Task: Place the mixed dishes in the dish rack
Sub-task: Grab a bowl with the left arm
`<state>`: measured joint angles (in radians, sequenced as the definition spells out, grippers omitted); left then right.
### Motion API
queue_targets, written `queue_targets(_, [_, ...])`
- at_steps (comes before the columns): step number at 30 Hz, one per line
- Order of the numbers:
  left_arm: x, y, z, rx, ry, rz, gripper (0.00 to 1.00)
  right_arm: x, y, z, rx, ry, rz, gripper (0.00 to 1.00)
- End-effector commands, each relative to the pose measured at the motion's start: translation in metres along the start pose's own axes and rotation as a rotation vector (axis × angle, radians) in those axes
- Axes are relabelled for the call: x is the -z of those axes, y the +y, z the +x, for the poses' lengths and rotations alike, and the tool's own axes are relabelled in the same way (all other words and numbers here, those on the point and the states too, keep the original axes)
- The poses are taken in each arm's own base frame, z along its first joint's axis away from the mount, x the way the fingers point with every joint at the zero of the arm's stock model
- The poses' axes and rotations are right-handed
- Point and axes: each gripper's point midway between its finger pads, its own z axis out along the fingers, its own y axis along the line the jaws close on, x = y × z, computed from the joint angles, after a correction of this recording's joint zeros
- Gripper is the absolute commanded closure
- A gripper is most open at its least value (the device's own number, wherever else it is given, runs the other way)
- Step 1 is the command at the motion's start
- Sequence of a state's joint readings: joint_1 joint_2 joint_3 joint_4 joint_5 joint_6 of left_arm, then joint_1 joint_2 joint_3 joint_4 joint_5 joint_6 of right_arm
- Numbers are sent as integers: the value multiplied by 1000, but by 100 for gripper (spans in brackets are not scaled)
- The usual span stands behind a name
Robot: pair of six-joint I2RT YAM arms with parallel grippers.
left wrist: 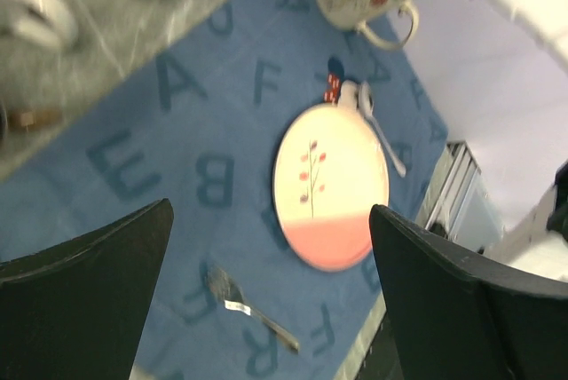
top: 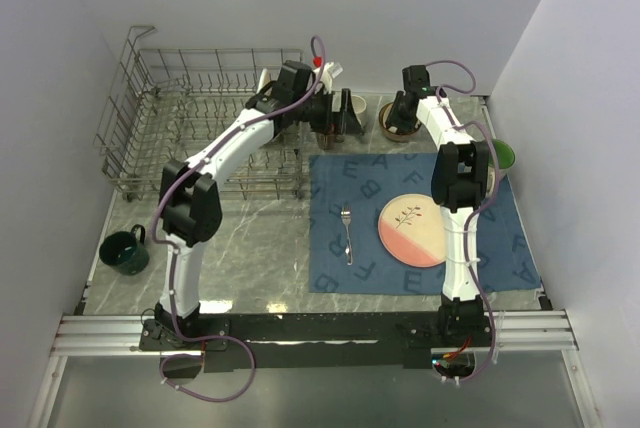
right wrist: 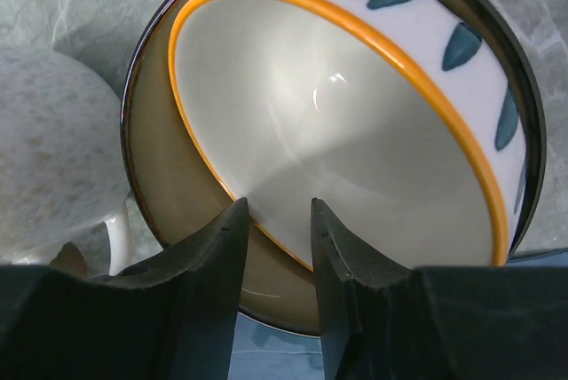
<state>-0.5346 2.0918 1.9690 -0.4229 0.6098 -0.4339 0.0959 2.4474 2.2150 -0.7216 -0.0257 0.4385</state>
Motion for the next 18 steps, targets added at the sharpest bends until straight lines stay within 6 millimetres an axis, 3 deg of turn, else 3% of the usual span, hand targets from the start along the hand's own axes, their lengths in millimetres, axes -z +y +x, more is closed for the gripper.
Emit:
queue_targets(1, [-17,-10,-21,12,-33,49,2,13,-6,-7,-41,-40,37,59])
queue_targets(9, [-38,-18,-20,36,-60,90,2,52,10,-43,-46,-170,-13,59])
queue_targets(18, [-39,-23,-11,30,-46,91,2,83,14,-62,-62,-245,-24,59])
